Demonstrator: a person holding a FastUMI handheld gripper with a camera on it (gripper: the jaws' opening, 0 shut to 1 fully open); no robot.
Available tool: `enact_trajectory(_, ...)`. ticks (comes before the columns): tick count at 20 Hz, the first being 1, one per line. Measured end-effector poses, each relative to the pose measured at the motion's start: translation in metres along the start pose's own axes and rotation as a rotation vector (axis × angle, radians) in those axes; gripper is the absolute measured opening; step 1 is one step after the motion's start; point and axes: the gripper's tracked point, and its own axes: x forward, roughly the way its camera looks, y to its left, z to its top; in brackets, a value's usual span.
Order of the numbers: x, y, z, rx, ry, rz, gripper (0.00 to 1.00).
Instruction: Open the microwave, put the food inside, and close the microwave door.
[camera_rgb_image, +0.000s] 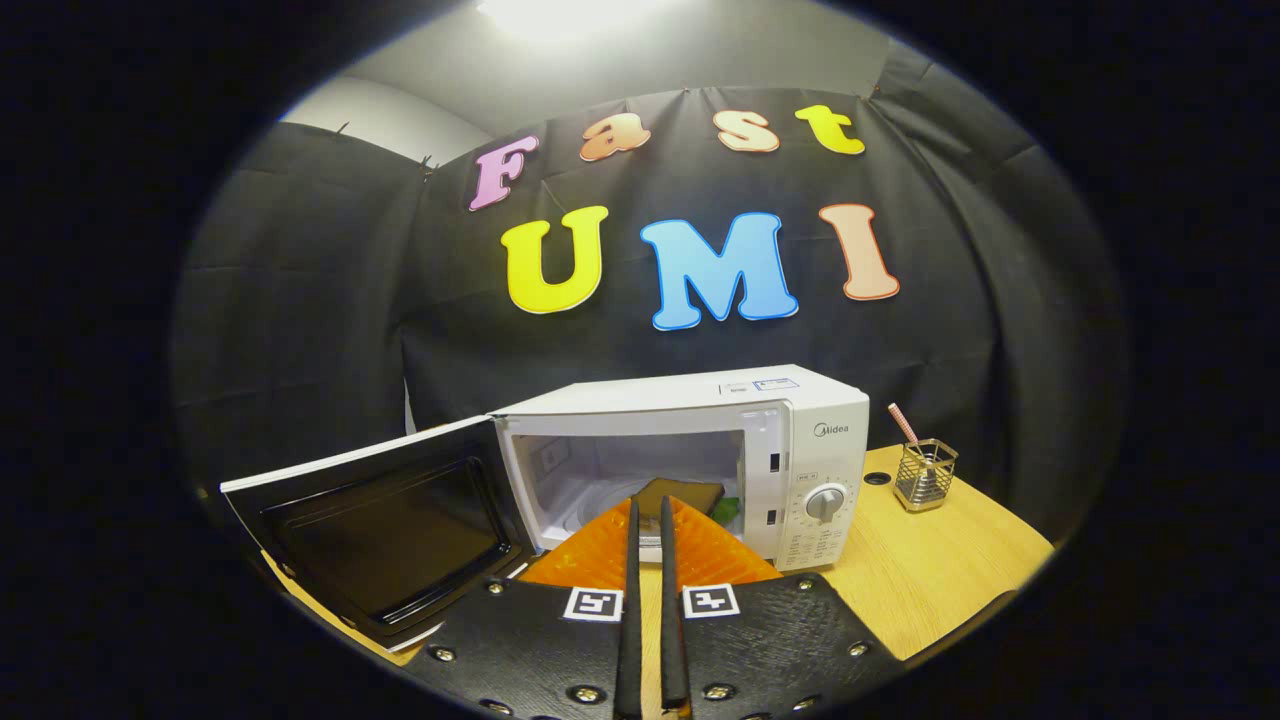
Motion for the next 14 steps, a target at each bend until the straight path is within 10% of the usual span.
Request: enact_trajectory(14, -0.076, 0.164, 0.023, -0.007, -0.029, 0.276, 0.08)
